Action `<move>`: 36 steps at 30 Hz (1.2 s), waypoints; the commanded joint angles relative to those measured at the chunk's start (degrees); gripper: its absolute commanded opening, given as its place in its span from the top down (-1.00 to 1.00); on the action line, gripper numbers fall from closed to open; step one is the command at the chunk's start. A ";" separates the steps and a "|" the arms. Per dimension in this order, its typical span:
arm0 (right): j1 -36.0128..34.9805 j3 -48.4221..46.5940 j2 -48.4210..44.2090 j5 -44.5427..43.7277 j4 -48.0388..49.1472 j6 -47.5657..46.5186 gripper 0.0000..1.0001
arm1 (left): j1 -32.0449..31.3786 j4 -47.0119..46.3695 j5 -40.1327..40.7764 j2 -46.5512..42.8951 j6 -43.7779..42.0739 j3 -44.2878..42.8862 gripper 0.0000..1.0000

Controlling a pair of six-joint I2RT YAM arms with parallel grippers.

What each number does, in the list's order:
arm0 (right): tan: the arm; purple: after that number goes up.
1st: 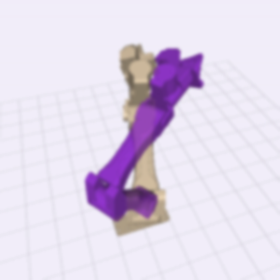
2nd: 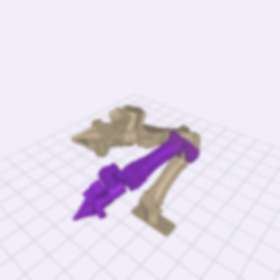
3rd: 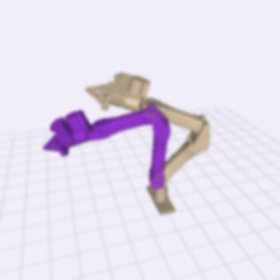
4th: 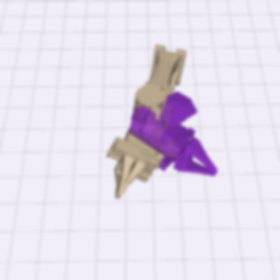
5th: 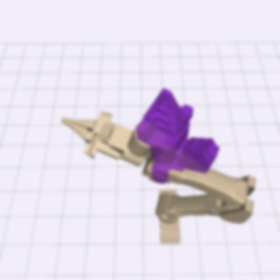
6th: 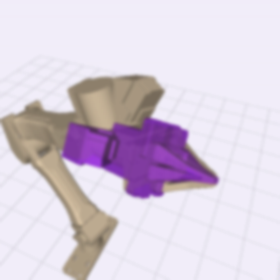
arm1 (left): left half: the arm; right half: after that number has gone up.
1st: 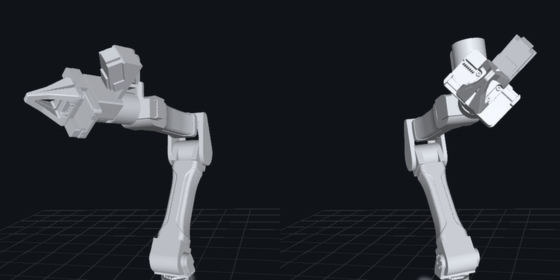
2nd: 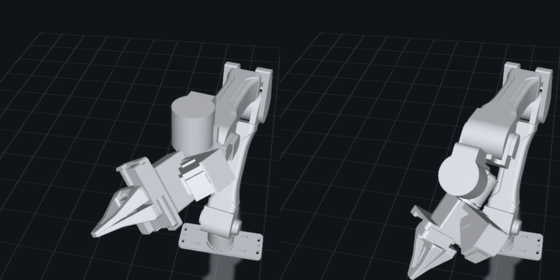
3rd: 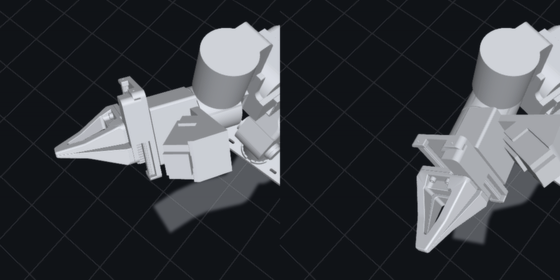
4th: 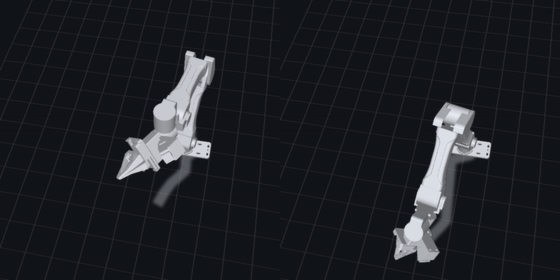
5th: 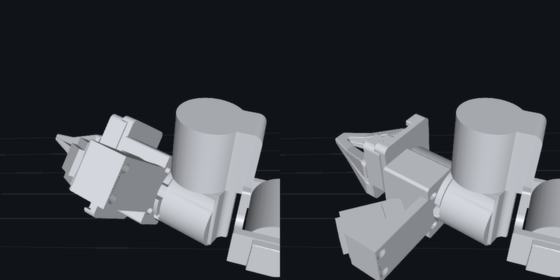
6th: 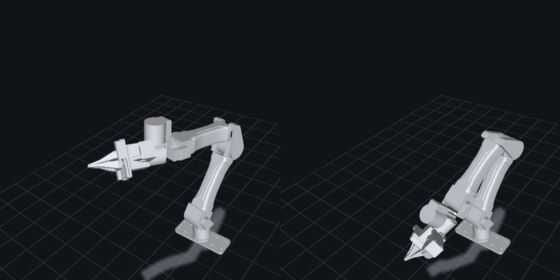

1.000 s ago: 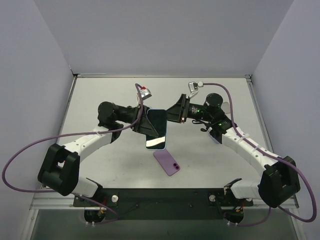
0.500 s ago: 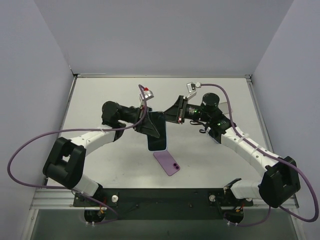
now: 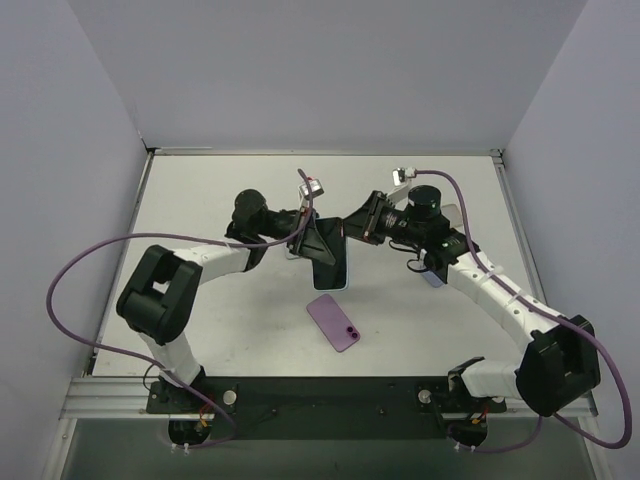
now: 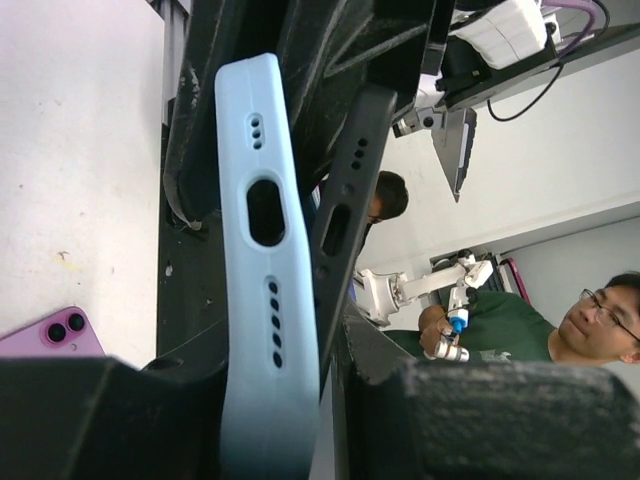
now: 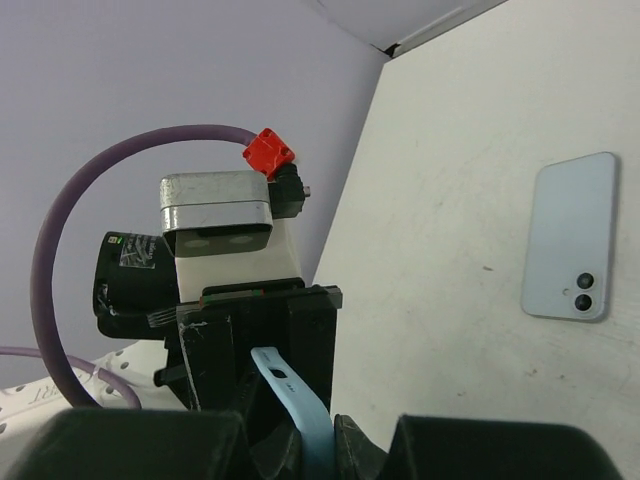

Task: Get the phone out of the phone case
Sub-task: Remove the phone case from the phone.

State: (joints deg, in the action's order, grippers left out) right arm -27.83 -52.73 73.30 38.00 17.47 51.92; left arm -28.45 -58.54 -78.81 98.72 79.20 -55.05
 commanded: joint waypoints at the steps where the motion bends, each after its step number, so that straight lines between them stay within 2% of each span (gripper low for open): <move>1: -0.20 2.54 0.62 -2.84 -11.23 -3.31 1.00 | 1.11 -3.07 19.83 3.84 -0.53 -5.24 0.71; 12: 4.89 3.16 5.54 -1.35 -11.94 -4.55 1.00 | 1.46 -3.77 22.03 14.30 -0.19 -5.24 0.16; 17: 6.12 2.72 7.47 -1.87 -12.02 -4.64 1.00 | 2.08 -4.73 21.77 17.65 1.04 -6.56 -0.47; 20: 6.74 2.02 8.70 -2.75 -12.99 -5.07 1.00 | 2.52 -4.56 21.85 19.05 1.05 -7.44 -0.64; 23: 7.00 0.09 10.11 -4.94 -15.79 -6.56 1.00 | 2.87 -2.72 22.03 19.76 -0.61 -7.88 -0.68; 28: 7.09 -5.71 13.27 -12.76 -26.94 -10.70 1.00 | 3.48 11.15 24.40 17.83 -9.05 -7.97 -0.69; 31: 7.09 -11.15 15.73 -18.03 -33.79 -14.64 1.00 | 3.66 25.98 28.69 15.46 -16.51 -9.81 -0.69; 32: 7.01 -14.12 16.43 -19.87 -35.48 -15.61 1.00 | 3.57 34.72 31.93 13.97 -20.88 -10.69 -0.69; 36: 6.74 -21.07 20.55 -28.04 -42.77 -20.71 1.00 | 3.05 53.07 41.17 11.06 -28.56 -17.00 -0.67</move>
State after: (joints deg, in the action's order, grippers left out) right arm -21.06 -65.95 92.07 18.94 -15.40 37.08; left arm -25.30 -26.79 -47.99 115.90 62.35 -65.17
